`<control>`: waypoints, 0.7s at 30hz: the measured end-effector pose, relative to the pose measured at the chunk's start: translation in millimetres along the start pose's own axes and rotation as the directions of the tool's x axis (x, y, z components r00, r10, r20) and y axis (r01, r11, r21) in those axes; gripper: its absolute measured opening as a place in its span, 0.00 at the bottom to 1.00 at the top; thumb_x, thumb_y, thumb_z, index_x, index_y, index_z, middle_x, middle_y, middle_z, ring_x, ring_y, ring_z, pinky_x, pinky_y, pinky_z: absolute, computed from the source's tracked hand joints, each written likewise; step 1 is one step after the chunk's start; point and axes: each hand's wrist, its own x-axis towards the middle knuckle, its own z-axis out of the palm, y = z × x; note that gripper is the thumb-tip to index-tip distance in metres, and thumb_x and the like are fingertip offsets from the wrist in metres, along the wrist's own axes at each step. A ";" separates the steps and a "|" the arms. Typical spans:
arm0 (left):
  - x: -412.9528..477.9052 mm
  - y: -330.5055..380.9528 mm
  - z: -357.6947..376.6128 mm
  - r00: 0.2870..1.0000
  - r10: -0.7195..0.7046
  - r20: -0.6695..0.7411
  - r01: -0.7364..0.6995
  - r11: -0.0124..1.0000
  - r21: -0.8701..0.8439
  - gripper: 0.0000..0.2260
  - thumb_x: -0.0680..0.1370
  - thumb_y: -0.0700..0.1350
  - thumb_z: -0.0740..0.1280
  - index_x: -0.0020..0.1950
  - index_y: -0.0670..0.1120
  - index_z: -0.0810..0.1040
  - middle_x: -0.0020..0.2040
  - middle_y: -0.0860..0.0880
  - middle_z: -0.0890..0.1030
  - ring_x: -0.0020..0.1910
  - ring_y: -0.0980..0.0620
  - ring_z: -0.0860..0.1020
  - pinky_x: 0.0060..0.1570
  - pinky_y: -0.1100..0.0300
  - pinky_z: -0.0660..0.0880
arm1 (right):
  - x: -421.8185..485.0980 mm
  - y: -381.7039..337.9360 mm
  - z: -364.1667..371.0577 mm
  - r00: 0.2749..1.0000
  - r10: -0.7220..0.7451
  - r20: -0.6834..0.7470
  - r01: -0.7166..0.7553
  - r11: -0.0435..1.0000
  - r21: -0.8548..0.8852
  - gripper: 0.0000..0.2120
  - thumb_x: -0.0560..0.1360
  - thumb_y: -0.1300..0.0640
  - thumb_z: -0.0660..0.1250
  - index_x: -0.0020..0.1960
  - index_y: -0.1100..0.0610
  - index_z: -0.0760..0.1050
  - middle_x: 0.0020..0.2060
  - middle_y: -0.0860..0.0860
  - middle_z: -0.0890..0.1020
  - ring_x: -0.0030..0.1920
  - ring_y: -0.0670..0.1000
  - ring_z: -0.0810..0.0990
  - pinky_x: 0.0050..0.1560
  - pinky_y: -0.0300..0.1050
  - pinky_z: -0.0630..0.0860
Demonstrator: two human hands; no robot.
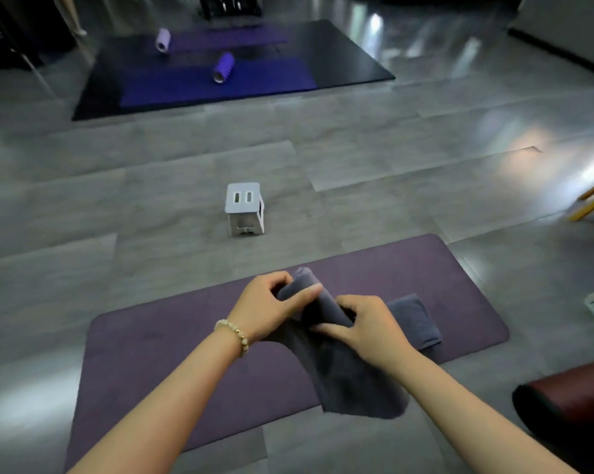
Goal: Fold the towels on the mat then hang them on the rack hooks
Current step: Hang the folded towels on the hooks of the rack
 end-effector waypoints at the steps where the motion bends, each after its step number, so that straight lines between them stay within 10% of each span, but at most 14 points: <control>1: -10.5 7.5 -6.8 0.998 -0.059 0.013 0.059 0.998 0.012 0.30 0.62 0.70 0.69 0.35 0.41 0.72 0.29 0.55 0.68 0.31 0.58 0.65 0.33 0.63 0.64 | -6.6 -15.1 1.8 0.999 -0.031 0.013 0.032 0.999 -0.032 0.12 0.70 0.49 0.73 0.33 0.48 0.73 0.29 0.48 0.79 0.31 0.41 0.74 0.34 0.35 0.69; 11: -155.7 45.7 -77.9 0.963 -0.260 -0.069 0.259 0.966 -0.025 0.14 0.70 0.57 0.74 0.43 0.47 0.82 0.41 0.50 0.85 0.40 0.57 0.80 0.45 0.61 0.76 | -82.9 -110.9 47.6 0.951 -0.238 0.196 0.229 0.971 0.066 0.12 0.67 0.44 0.74 0.41 0.53 0.79 0.32 0.48 0.82 0.32 0.44 0.76 0.37 0.44 0.74; 18: -319.4 55.8 -137.3 0.918 -0.278 -0.282 0.254 0.960 -0.119 0.06 0.73 0.47 0.72 0.45 0.45 0.81 0.37 0.58 0.82 0.36 0.67 0.77 0.40 0.69 0.74 | -111.2 -200.1 65.2 0.765 -0.576 0.289 0.529 0.817 0.228 0.24 0.62 0.31 0.70 0.50 0.44 0.72 0.48 0.42 0.77 0.49 0.40 0.76 0.51 0.28 0.70; 21: -393.1 63.7 -159.5 0.895 -0.310 -0.321 0.285 0.950 -0.123 0.06 0.73 0.46 0.73 0.46 0.46 0.81 0.40 0.54 0.83 0.39 0.64 0.78 0.41 0.67 0.75 | -122.1 -259.1 92.3 0.552 -0.645 0.528 0.671 0.720 0.178 0.35 0.63 0.32 0.71 0.65 0.41 0.66 0.64 0.41 0.67 0.65 0.37 0.64 0.62 0.20 0.55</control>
